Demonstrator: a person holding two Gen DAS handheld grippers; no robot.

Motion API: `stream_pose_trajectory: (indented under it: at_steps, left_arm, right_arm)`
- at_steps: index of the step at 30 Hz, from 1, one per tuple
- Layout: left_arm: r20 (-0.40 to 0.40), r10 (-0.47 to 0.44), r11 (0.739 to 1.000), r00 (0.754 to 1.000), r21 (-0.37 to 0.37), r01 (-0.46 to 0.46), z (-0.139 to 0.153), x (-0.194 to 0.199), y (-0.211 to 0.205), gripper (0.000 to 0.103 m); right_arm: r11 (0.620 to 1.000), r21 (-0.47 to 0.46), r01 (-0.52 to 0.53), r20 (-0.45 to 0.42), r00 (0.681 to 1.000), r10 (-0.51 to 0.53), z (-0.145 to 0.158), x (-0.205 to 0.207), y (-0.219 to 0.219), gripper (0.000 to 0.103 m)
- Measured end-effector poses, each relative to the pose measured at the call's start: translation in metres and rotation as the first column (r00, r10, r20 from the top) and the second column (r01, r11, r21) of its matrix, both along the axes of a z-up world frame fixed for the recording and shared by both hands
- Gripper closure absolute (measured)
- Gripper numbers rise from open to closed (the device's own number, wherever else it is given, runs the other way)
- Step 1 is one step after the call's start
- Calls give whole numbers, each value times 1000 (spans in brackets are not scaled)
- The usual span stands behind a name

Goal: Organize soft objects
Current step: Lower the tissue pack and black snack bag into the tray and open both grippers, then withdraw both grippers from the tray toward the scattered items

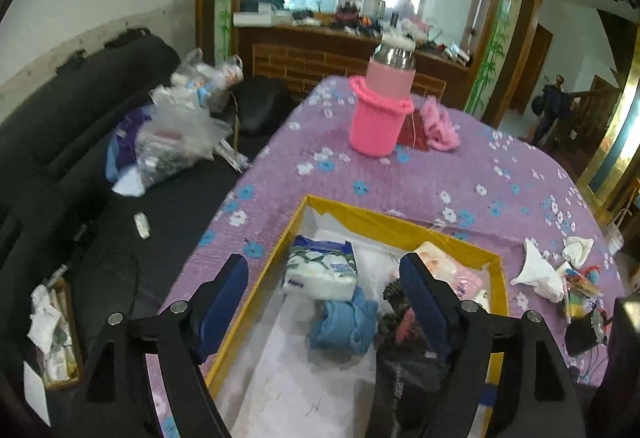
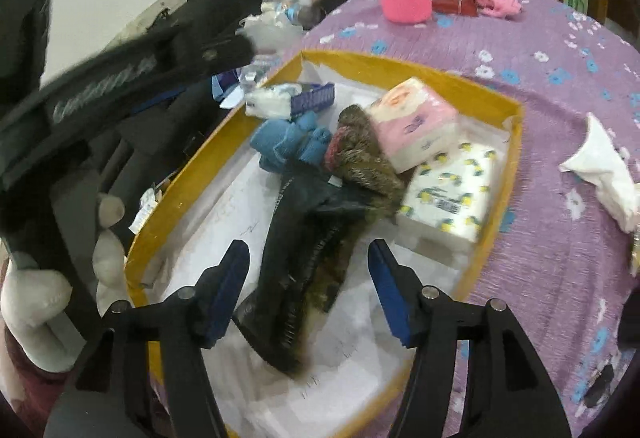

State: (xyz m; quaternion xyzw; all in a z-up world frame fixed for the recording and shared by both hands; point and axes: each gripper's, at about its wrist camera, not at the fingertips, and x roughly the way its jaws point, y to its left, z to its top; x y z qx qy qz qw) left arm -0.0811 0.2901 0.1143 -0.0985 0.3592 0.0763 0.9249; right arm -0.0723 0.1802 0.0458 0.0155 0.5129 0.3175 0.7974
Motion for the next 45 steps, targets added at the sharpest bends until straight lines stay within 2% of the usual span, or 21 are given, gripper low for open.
stream_pose_trajectory:
  at_steps: [6,11,15,20,25,29,32,34,38,45]
  left_arm:
    - [105,-21,990,994,140,6,21,-46,-49,19]
    - [134,-64,983,989,180,39,25,-74,-97,17]
    - [139,-89,976,986,211,59,26,-93,-133,11]
    - [131,-114,973,985,213,84,30,-112,-172,8]
    - [106,-173,973,979,174,153,30,-115,-198,3]
    - [59,-216,973,975,93,210,24,-102,-203,3]
    - [6,-210,977,978,38,210,14,-88,-199,4]
    - [-35,-226,974,973,-31,225,6,-74,-196,5]
    - [-89,-237,968,968,-103,227,2,-40,-195,5]
    - [-138,-204,966,969,-188,176,-9,40,-209,5]
  right_arm:
    - [998,15,68,79,995,-69,22,-20,-51,42]
    - [988,23,150,117,982,-152,32,-35,-102,42]
    - [977,11,211,162,964,-210,40,-45,-144,42]
    - [952,18,304,178,936,-303,46,-49,-201,42]
    - [917,37,398,186,899,-397,52,-54,-258,42]
    - [884,32,467,202,863,-463,54,-55,-296,42]
    - [857,24,515,219,834,-507,51,-56,-319,42]
    - [844,30,536,212,822,-529,46,-54,-331,42]
    - [833,55,550,167,818,-551,33,-49,-347,43]
    - [832,68,551,165,816,-554,19,-42,-350,43]
